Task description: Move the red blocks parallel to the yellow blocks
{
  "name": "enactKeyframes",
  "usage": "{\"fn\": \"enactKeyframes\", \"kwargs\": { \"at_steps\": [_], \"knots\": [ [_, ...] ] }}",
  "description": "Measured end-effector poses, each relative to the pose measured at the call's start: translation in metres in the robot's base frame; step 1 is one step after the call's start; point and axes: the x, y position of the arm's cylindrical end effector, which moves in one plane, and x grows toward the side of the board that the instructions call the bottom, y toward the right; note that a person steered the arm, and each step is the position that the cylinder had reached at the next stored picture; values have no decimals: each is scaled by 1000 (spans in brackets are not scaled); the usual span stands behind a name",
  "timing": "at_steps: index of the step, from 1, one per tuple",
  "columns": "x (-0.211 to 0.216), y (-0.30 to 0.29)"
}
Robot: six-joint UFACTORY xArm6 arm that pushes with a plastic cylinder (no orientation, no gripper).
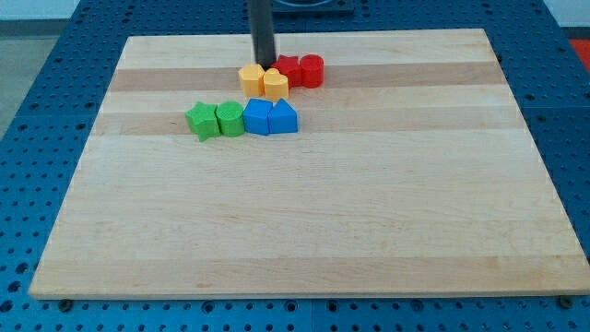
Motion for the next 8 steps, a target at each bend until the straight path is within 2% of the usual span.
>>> {"fn": "enactKeyframes", "kwargs": {
  "at_steps": [2,4,5,7,8],
  "knots": [
    [0,74],
    [32,149],
    [27,154],
    [-43,77],
    [-54,16]
  ]
}}
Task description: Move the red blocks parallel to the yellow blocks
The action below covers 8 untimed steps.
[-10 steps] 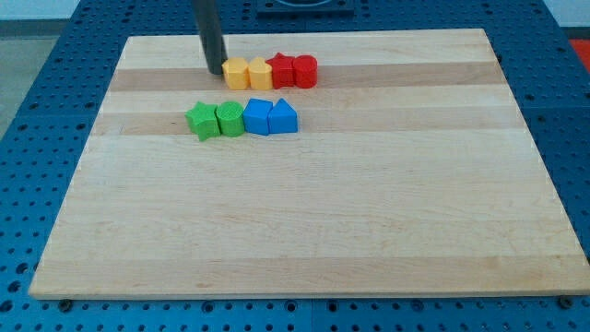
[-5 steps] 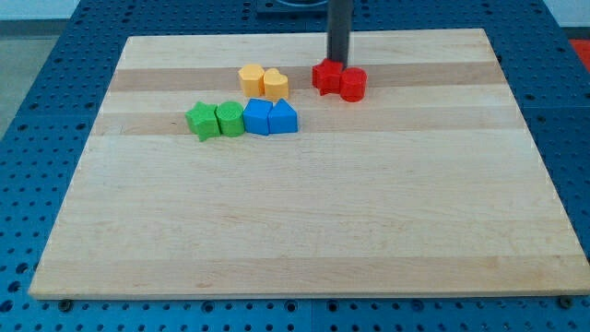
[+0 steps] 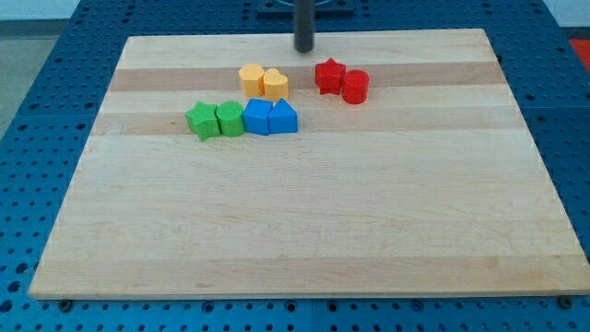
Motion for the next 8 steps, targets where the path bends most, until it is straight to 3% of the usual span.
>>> {"fn": "enactKeyframes", "kwargs": {
  "at_steps": [2,3,4,8],
  "knots": [
    [0,-135],
    [39,-179],
    [60,-183],
    [75,-49]
  ]
}}
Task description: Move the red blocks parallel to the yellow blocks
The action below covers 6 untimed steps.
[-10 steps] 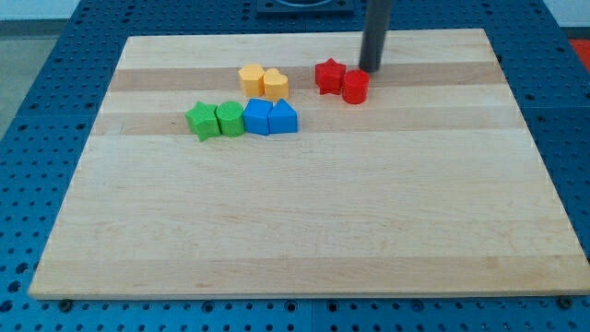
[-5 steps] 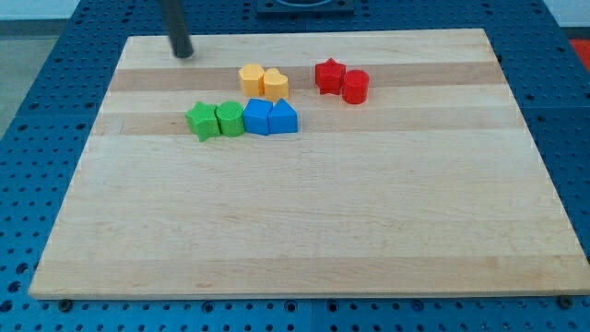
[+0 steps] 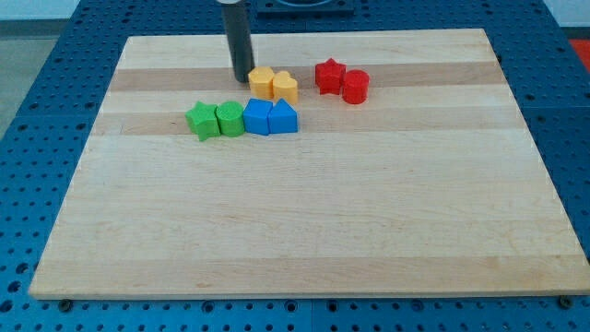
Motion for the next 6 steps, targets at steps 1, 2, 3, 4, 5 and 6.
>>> {"fn": "enactKeyframes", "kwargs": {
  "at_steps": [1,2,3,4,5,6],
  "knots": [
    [3,42],
    [12,95],
    [22,142],
    [31,166],
    [22,163],
    [-18,128]
  ]
}}
